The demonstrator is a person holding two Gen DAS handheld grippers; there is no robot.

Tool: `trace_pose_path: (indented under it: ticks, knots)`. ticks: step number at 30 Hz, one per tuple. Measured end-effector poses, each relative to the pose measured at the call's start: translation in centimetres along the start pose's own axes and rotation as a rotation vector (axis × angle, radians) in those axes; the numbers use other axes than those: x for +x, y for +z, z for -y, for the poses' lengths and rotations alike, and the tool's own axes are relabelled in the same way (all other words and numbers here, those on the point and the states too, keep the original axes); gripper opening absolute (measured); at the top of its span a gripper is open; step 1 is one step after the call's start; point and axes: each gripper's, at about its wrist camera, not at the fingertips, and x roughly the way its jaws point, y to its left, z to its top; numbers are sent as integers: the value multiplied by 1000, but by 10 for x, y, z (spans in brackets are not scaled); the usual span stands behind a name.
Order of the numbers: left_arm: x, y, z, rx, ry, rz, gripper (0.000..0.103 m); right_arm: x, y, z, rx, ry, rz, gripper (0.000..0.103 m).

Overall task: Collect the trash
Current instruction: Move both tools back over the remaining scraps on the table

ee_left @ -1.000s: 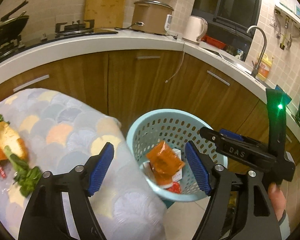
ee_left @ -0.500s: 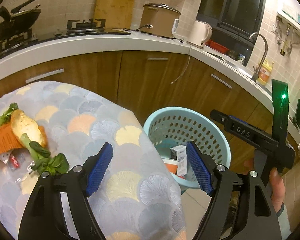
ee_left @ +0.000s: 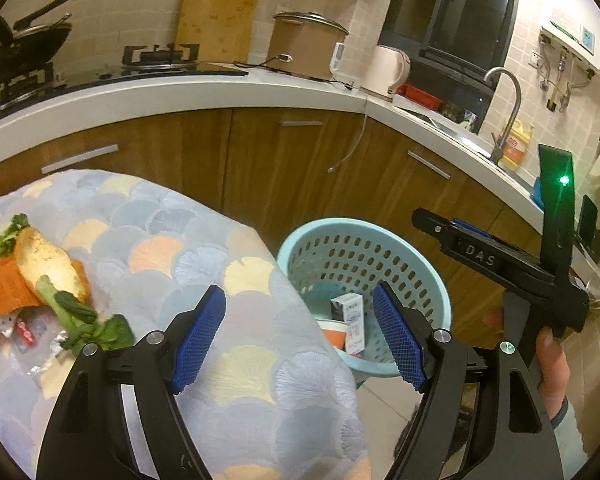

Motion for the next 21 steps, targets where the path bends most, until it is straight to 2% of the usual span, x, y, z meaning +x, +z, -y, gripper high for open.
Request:
trace_pose_path:
  ticks: [4, 13, 16, 21]
  knots:
    - [-11, 3, -14, -24, 49, 18, 74, 1, 4, -16, -14, 34, 13, 65]
    - [-38, 7, -58, -107, 134, 51, 74, 0, 7, -83, -111, 113, 43, 65]
    - [-44, 6, -70, -128, 157, 58, 74, -1, 5, -99, -140, 143, 32, 65]
    - [-56, 5, -85, -145, 235, 75, 74, -3, 1, -128, -172, 211, 21, 65]
